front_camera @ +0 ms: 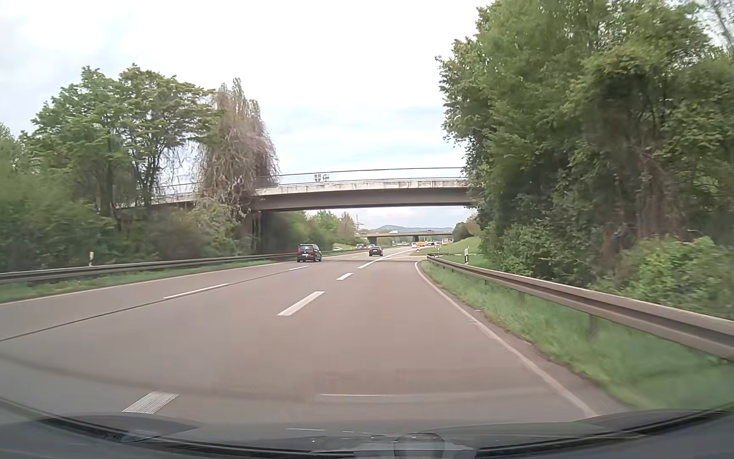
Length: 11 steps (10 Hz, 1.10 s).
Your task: Follow the waypoints while adhering to traffic rules and regulations
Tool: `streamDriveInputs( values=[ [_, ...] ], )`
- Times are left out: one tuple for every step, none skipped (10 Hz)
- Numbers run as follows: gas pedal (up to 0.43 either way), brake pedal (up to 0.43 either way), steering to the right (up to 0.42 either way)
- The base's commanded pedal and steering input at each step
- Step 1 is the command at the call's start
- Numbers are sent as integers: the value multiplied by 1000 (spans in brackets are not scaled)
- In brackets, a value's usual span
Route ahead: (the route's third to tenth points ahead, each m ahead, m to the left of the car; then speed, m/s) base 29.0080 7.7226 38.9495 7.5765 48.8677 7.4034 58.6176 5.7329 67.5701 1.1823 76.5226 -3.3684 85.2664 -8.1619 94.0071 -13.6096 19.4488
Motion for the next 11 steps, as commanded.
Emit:
streamDriveInputs(
  values=[
    [0,232,8],
    [0,226,8],
    [0,232,8],
    [0,232,8],
    [0,232,8],
    [0,232,8],
    [0,232,8],
    [0,226,8],
    [0,232,8],
    [0,232,8],
    [0,232,9]
  ],
)
